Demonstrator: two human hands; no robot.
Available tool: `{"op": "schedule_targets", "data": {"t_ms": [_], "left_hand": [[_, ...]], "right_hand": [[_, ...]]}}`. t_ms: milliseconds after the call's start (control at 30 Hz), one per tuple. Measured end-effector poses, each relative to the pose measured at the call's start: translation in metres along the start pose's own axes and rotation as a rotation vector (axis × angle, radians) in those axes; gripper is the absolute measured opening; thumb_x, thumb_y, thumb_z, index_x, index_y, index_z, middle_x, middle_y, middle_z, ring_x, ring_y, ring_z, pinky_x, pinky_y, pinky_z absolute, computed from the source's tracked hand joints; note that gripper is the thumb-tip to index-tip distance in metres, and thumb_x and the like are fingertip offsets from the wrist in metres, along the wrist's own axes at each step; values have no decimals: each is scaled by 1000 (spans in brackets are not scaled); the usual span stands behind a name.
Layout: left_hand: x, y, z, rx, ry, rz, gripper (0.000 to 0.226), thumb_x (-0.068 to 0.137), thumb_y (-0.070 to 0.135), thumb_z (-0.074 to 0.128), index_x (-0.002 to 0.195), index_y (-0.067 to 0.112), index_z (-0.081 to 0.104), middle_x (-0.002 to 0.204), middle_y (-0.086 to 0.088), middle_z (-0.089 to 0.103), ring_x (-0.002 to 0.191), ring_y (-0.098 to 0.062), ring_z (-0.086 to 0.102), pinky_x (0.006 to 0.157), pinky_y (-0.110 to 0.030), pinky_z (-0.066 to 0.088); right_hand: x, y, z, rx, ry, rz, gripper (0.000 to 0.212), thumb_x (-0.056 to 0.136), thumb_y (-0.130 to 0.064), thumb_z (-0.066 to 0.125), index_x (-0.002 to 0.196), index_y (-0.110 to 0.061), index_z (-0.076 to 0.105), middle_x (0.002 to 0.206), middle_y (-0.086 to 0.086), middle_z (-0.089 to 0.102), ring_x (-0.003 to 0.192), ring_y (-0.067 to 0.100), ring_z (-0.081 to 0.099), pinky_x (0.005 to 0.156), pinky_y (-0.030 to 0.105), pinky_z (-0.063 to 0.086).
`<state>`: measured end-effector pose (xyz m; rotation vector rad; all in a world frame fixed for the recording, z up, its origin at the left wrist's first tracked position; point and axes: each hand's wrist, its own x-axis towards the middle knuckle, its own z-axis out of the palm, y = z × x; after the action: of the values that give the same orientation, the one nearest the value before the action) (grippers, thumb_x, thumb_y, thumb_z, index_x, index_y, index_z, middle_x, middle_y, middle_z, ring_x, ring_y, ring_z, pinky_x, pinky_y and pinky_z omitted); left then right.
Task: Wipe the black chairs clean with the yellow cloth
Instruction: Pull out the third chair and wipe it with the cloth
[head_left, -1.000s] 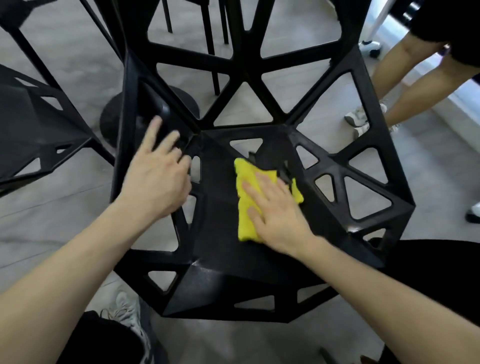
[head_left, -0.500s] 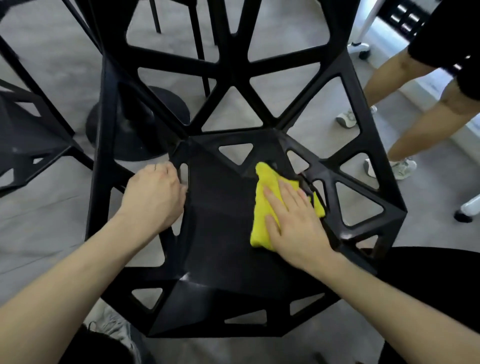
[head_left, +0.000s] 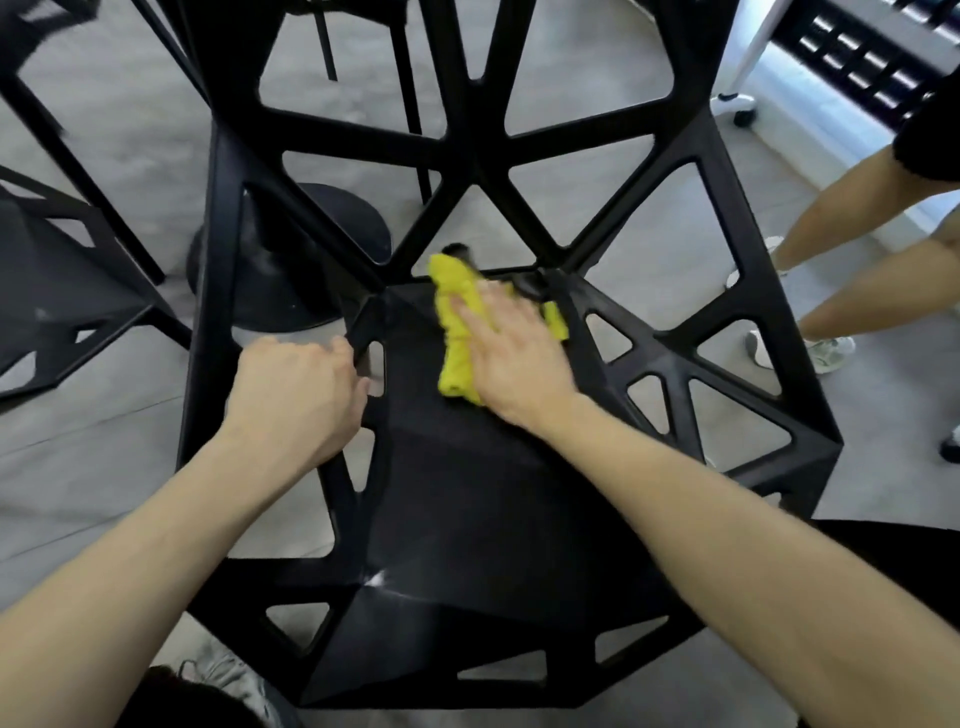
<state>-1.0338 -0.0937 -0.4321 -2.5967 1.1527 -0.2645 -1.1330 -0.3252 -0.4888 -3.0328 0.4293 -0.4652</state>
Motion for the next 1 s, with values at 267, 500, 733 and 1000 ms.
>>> {"op": "schedule_targets", "data": {"t_ms": [267,500,733,1000], "left_hand": [[-14,-12,-10,109,-12,127,26,90,27,69,67,16,62,53,-3,55,60,-28,56,79,-43,33],[-12,-26,-9,78,-87,166,19,84,30,64,68,20,67,70,-4,70,76,-30,63,86,-44,36],[-15,-27,-14,-1,0,221,25,73,28,50,53,15,55,54,-8,57,58,-29,48,74,-42,32],[-18,-33,-17,-6,71,307,24,75,28,42,53,21,42,54,-5,50,58,-27,42,73,-40,18]], "right_hand": [[-1,25,3,-13,17,200,62,96,-19,48,158,-11,46,151,22,55,147,40,43,128,52,24],[11,-83,9,125,-60,59,57,101,-23,42,158,-17,47,162,17,45,155,34,35,128,52,24],[-31,-78,-10,188,-155,-149,61,104,-28,30,164,-19,37,169,13,38,159,30,29,130,50,20],[-48,-92,-17,177,-226,-73,64,106,-34,33,169,-23,25,173,8,29,162,27,20,131,51,16]]}}
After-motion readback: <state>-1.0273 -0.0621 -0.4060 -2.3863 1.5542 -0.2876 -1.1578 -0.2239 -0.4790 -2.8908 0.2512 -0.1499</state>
